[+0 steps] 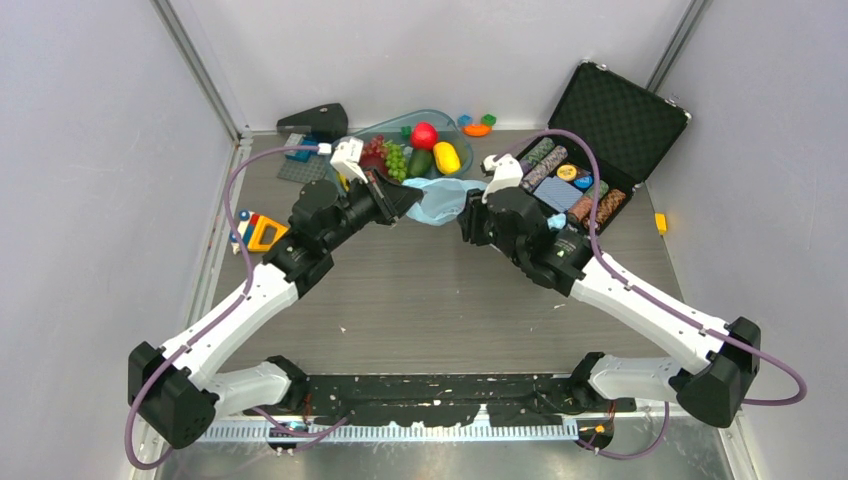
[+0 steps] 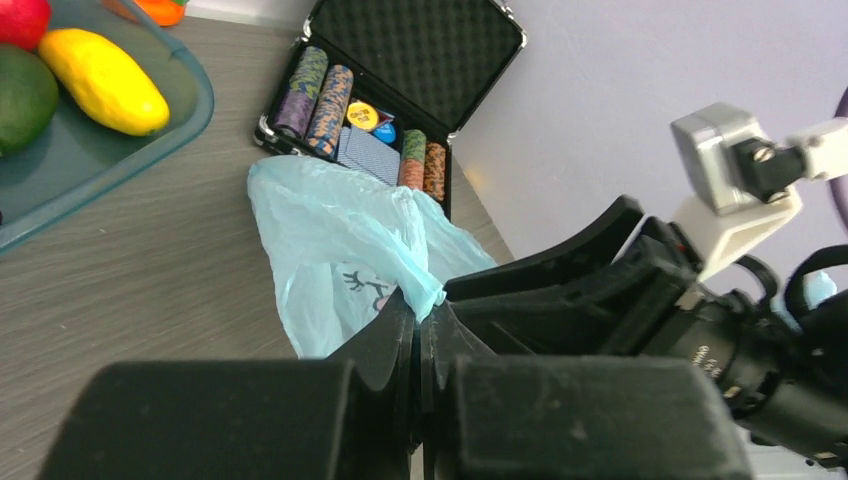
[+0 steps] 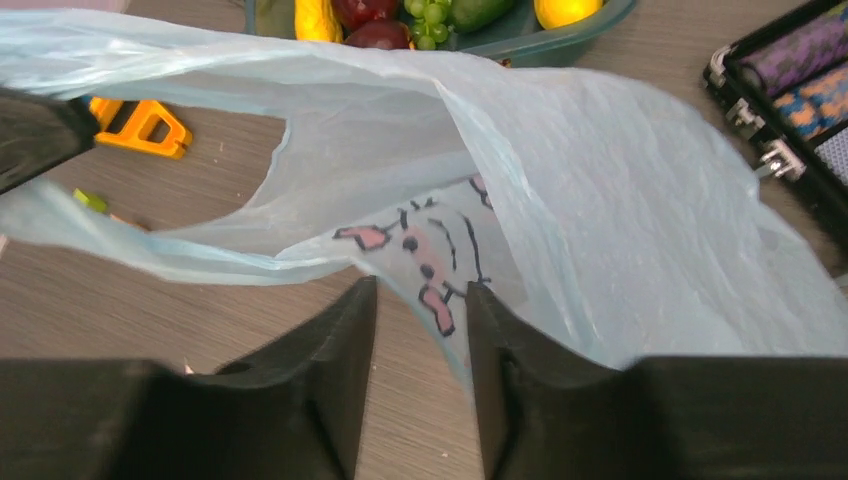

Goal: Place the fake fruits into the plastic bag and tie a complex knot

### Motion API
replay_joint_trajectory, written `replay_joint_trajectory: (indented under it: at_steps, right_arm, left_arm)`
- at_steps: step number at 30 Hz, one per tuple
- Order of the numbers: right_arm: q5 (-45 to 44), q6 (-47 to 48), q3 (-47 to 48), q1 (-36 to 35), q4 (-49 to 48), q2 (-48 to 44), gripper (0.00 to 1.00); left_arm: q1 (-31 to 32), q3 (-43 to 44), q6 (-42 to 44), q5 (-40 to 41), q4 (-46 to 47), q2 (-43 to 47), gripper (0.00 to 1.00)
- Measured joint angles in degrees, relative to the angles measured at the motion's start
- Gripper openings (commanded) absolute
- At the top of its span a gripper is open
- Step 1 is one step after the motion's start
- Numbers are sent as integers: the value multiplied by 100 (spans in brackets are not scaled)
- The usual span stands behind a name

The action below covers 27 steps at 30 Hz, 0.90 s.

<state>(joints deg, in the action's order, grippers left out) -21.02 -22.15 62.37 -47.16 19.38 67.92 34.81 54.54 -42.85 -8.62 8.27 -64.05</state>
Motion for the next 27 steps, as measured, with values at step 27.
replay_joint_trajectory:
  at_steps: [27]
  right_arm:
    - [413, 544, 2310, 39, 2944, 501, 70]
  left_arm:
    - [-44, 1279, 2111, -1073, -1871, -494, 0]
